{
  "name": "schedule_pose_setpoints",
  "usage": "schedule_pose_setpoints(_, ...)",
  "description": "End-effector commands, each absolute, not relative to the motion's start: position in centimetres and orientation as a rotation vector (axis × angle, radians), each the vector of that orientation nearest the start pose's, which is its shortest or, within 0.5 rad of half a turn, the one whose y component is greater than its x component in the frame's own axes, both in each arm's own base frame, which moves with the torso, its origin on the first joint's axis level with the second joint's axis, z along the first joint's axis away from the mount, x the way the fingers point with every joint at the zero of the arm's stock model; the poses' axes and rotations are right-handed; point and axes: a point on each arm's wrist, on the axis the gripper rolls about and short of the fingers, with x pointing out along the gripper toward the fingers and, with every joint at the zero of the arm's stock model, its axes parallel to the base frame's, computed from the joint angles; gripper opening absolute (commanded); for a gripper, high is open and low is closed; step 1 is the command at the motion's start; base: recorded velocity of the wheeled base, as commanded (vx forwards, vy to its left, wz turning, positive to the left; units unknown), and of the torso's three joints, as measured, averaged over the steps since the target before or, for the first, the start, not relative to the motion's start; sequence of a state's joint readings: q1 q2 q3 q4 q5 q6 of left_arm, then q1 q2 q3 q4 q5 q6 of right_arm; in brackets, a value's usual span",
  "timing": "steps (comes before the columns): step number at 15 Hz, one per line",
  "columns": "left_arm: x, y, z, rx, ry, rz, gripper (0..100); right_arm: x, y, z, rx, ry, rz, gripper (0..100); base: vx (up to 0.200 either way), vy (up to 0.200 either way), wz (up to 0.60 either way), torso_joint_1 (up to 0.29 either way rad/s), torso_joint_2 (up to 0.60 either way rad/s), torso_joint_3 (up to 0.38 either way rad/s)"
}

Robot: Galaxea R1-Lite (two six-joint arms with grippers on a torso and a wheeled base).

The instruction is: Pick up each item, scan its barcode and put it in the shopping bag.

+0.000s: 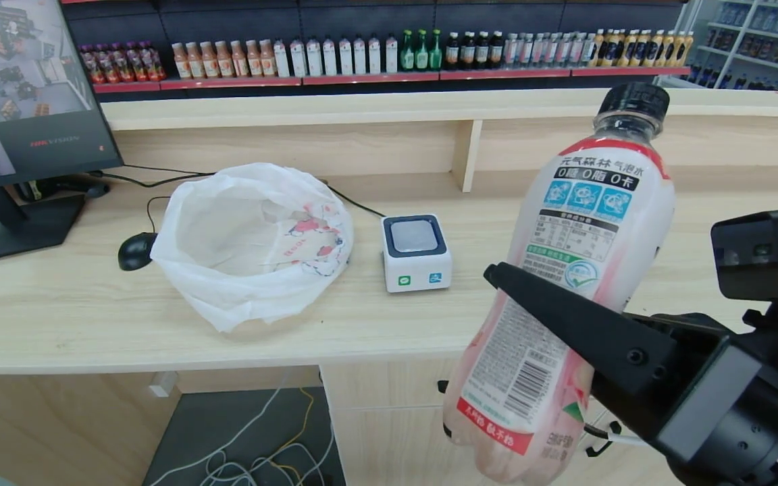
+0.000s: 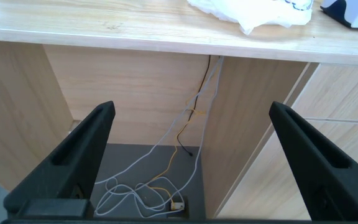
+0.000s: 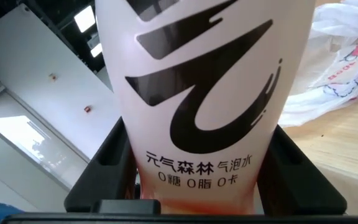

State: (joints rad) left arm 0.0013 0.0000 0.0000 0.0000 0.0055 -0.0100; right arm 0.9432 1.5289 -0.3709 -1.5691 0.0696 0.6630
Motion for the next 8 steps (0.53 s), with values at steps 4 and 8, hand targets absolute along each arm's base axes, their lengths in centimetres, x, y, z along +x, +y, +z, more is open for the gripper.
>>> schedule_pose_setpoints(4, -2.28, 0.01, 7.55, -0.011, 0.0, 0.008, 100, 12.53, 18.42, 21.43, 0.788, -0.049, 1.125, 0, 0.0, 0.0, 0.0, 0.0, 0.0, 0.0)
schedule_pose_setpoints(8, -2.28, 0.01, 7.55, -0.011, 0.0, 0.008, 100, 12.47, 18.74, 21.72, 0.799, -0.037, 1.179, 0, 0.0, 0.0, 0.0, 0.0, 0.0, 0.0)
